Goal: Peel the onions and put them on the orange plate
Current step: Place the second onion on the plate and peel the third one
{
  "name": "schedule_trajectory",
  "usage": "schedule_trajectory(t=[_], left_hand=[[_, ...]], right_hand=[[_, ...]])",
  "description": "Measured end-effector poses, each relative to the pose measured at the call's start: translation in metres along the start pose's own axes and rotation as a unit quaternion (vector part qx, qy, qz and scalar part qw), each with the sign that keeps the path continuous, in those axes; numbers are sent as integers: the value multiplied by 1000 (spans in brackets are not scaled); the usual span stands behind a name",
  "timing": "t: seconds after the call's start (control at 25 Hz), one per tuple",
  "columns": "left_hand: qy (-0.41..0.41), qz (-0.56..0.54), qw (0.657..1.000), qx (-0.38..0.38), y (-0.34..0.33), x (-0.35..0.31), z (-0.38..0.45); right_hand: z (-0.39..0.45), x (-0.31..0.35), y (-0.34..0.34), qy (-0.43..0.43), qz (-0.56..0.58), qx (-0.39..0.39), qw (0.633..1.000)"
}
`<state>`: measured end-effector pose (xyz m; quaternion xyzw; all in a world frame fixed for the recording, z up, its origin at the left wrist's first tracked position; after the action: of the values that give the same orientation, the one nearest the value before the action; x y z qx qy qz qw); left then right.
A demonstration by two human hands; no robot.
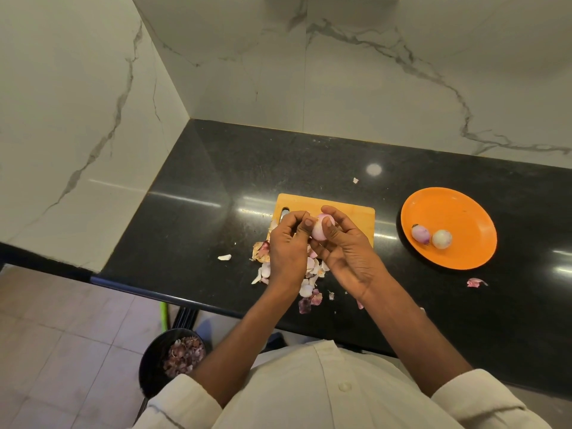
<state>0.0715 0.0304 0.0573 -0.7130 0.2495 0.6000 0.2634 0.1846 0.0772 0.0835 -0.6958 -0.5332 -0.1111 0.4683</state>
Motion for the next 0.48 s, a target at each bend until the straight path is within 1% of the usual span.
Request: schedule_trajectory(t=[0.08, 0.2, 0.28, 0.4, 0.48], left_hand=[[32, -37, 999, -5, 0, -1, -1], [145, -107, 983, 29, -4, 3, -3], [196, -140, 970, 41, -6, 5, -3], [247, -178, 952, -19, -7, 3, -4], [286, -200, 936, -39, -6, 7, -6]], right_hand=[[-2, 2, 0, 48, -64, 6, 997], [-2, 6, 3, 116, -159, 5, 980], [0, 5, 7, 134, -179, -8, 975], [3, -3, 9, 110, -137, 0, 984], [2, -3, 9, 136, -166, -3, 977]])
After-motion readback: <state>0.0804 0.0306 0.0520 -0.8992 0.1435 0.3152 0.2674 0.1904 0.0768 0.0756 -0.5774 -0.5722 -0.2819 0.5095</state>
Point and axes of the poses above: each hand's wrist, its own z-axis towards the middle knuckle, its own y-axis out of the back of the hand, x = y × z, the point moved 4 cm from there along z, towards the middle knuckle, and after that the axes turned 12 degrees about -x, right-handed, at the moved point
